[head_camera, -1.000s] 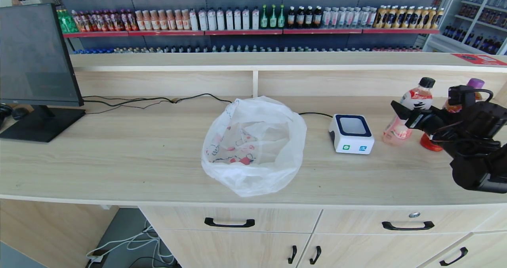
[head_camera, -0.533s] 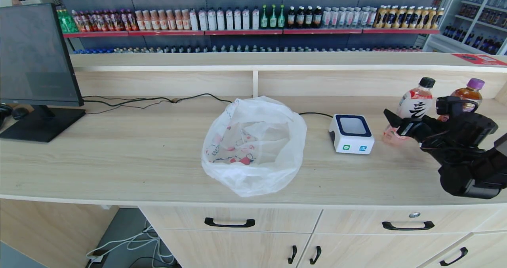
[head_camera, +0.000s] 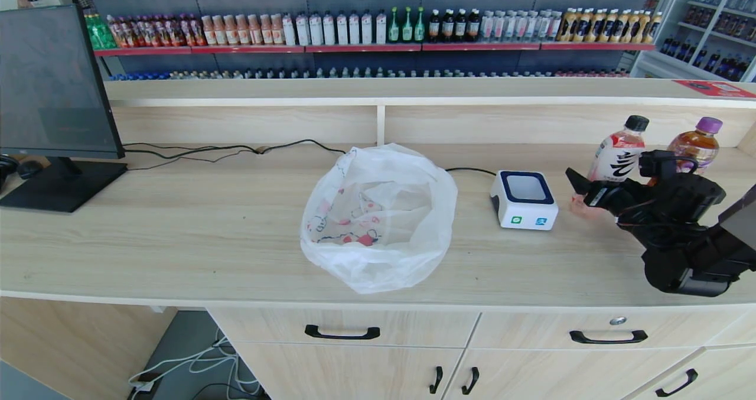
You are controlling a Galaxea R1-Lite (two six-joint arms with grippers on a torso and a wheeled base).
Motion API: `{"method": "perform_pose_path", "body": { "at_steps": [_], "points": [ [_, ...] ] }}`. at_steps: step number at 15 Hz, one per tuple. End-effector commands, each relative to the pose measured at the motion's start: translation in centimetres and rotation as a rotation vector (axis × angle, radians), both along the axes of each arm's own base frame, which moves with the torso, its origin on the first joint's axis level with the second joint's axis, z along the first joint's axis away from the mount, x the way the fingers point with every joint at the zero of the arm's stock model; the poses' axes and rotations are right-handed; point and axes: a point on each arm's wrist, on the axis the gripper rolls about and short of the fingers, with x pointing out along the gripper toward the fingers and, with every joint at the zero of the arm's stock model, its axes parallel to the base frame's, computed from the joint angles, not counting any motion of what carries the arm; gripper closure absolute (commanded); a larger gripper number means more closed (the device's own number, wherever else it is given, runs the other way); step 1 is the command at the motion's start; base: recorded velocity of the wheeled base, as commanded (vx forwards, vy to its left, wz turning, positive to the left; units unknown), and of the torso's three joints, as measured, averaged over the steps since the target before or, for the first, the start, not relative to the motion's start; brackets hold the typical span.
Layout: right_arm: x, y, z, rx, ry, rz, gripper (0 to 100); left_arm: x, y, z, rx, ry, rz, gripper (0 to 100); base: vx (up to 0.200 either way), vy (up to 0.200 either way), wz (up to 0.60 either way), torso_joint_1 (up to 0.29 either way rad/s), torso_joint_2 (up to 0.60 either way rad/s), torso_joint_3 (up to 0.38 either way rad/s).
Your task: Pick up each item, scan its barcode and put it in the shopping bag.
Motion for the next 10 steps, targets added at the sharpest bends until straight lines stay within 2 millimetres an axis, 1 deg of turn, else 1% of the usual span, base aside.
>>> {"method": "perform_pose_path", "body": {
  "at_steps": [1,3,4,8,10],
  "points": [
    [0.4,-0.1,-0.2,-0.001,-0.005,0.0,0,0.0,0.0,0.0,0.0,-0.001,0.0,0,0.0,0.0,0.0,0.0,0.0,0.0],
    [0.4,-0.1,-0.2,-0.001,-0.007,-0.001,0,0.0,0.0,0.0,0.0,-0.001,0.0,0,0.0,0.0,0.0,0.0,0.0,0.0],
    [0.5,-0.1,-0.3,0.0,-0.008,-0.003,100,0.0,0.0,0.0,0.0,-0.001,0.0,0,0.0,0.0,0.0,0.0,0.0,0.0],
    [0.3,-0.3,0.3,0.001,-0.028,-0.005,100,0.0,0.0,0.0,0.0,-0.001,0.0,0,0.0,0.0,0.0,0.0,0.0,0.0],
    [0.1,-0.2,1.2,-0.004,-0.05,-0.002,100,0.0,0.0,0.0,0.0,-0.001,0.0,0,0.0,0.0,0.0,0.0,0.0,0.0]
  ]
}}
